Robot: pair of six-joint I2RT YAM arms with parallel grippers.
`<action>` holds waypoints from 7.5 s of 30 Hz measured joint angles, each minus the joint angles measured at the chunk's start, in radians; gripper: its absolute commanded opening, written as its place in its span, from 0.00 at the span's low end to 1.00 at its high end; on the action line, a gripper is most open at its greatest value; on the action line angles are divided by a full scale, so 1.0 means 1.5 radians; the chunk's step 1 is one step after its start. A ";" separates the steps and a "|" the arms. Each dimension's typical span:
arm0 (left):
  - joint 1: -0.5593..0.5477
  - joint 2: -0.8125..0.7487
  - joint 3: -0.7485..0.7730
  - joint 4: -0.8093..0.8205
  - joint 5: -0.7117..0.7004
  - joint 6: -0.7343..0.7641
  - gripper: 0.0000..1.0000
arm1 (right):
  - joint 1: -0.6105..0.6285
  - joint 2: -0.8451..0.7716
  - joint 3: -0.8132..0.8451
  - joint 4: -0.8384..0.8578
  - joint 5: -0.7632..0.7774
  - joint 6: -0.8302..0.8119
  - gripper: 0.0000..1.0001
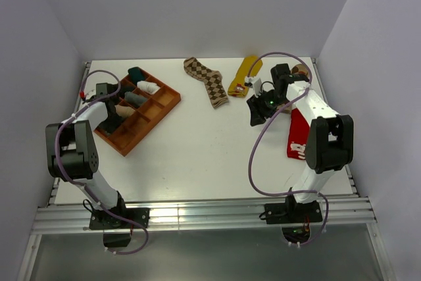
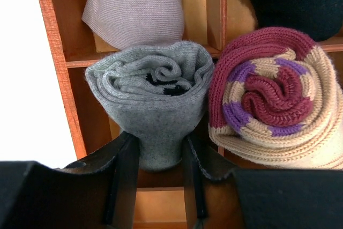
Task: Roll the socks
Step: Place the sock in the storage box, then move the sock to the center of the board, then roll the sock at the center of the board.
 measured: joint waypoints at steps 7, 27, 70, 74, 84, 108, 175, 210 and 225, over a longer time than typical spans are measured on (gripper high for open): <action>0.002 -0.005 -0.003 0.002 0.001 -0.005 0.32 | 0.000 0.000 0.000 0.003 0.005 0.001 0.59; -0.002 -0.057 0.027 -0.078 0.018 -0.016 0.71 | 0.000 0.000 0.007 0.003 0.013 0.012 0.59; -0.219 -0.249 0.100 -0.050 0.091 0.011 0.70 | -0.148 0.016 -0.204 0.152 0.379 0.073 0.48; -0.220 -0.252 0.094 -0.041 0.107 0.013 0.69 | -0.082 0.049 -0.163 0.119 0.383 0.091 0.48; -0.234 -0.252 0.093 -0.032 0.128 0.018 0.69 | 0.080 0.141 -0.037 0.039 0.334 0.155 0.48; -0.249 -0.252 0.096 -0.035 0.135 0.023 0.70 | 0.177 0.140 0.060 0.014 0.136 0.314 0.51; -0.374 -0.254 -0.005 0.145 0.101 0.019 0.56 | 0.244 -0.086 -0.260 0.199 0.078 -0.059 0.24; -0.655 0.001 -0.134 0.581 0.395 0.198 0.48 | 0.056 0.360 -0.007 -0.238 -0.227 -0.072 0.22; -0.676 0.110 -0.060 0.562 0.469 0.235 0.51 | 0.033 0.372 -0.009 -0.236 -0.237 -0.050 0.16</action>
